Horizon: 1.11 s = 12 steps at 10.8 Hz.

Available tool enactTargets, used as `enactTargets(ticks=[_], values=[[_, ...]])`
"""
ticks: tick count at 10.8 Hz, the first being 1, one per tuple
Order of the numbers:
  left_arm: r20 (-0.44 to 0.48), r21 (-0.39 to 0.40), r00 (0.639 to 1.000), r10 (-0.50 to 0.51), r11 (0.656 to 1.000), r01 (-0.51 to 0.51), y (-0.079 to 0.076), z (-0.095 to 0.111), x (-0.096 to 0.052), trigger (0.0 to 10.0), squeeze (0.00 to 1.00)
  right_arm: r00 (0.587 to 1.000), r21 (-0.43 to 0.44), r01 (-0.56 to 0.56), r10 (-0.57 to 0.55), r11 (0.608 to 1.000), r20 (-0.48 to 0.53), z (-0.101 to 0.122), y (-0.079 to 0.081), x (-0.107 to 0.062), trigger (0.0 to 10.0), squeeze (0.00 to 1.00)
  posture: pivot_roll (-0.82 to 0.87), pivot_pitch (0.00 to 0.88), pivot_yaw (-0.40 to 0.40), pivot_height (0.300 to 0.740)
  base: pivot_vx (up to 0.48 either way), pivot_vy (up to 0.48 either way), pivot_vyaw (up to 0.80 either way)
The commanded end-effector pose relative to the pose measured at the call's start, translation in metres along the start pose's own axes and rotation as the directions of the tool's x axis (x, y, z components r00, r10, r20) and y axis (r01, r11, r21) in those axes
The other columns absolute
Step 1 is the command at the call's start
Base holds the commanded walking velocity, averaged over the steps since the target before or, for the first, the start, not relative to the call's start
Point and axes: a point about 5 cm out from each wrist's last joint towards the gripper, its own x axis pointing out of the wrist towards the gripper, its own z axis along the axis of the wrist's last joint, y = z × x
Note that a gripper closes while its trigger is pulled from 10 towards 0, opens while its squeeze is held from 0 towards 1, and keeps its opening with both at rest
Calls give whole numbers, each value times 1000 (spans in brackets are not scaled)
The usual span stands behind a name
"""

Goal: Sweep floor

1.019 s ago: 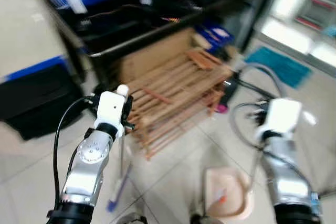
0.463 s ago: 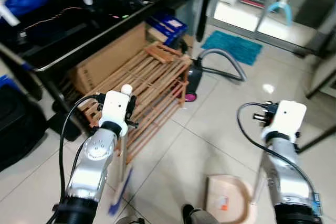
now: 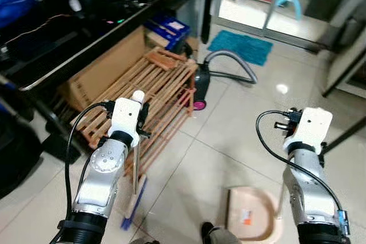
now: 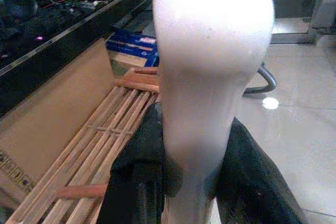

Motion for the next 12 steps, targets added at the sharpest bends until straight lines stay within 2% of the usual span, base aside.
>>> enactTargets(ticks=[1, 2, 3, 5, 7, 9, 12], values=[[45, -3, 999, 10, 1000, -10, 2, 9, 2, 10000, 0, 993, -32, -8, 12, 999, 117, 22, 2, 2, 10000, 0, 33, 76, 67, 740, 0, 0, -781], [66, -140, 997, 36, 990, -27, 0, 15, 4, 10000, 0, 990, -40, -27, 32, 999, 139, 26, 6, 3, 10000, 0, 35, 68, 68, 740, 0, 0, -781], [99, -212, 995, -24, 976, 45, -7, 22, 4, 10000, 0, 990, -33, -34, 39, 999, 132, 25, 9, 3, 10000, 0, 39, 56, 65, 740, 0, 0, -781], [46, -98, 981, -187, 977, 191, -20, 13, 5, 10000, 0, 992, -26, -40, 43, 999, 123, 22, 13, 3, 10000, 0, 36, 46, 65, 740, 0, 0, -781], [73, -7, 989, -129, 992, 129, -15, 18, 13, 10000, 0, 994, -9, -34, 34, 999, 104, 19, 13, 0, 10000, 0, 31, 43, 66, 740, 0, 0, -781], [84, 5, 994, -77, 997, 77, -6, 21, 15, 10000, 0, 998, 5, -8, 7, 1000, 68, 12, 9, 1, 10000, 0, 35, 49, 67, 740, 0, 0, -781], [58, -5, 998, -22, 1000, 23, -2, 10, 9, 10000, 0, 1000, 4, -19, 19, 1000, -10, -1, 13, -1, 10000, 0, 31, 49, 51, 740, 0, 0, -779]])
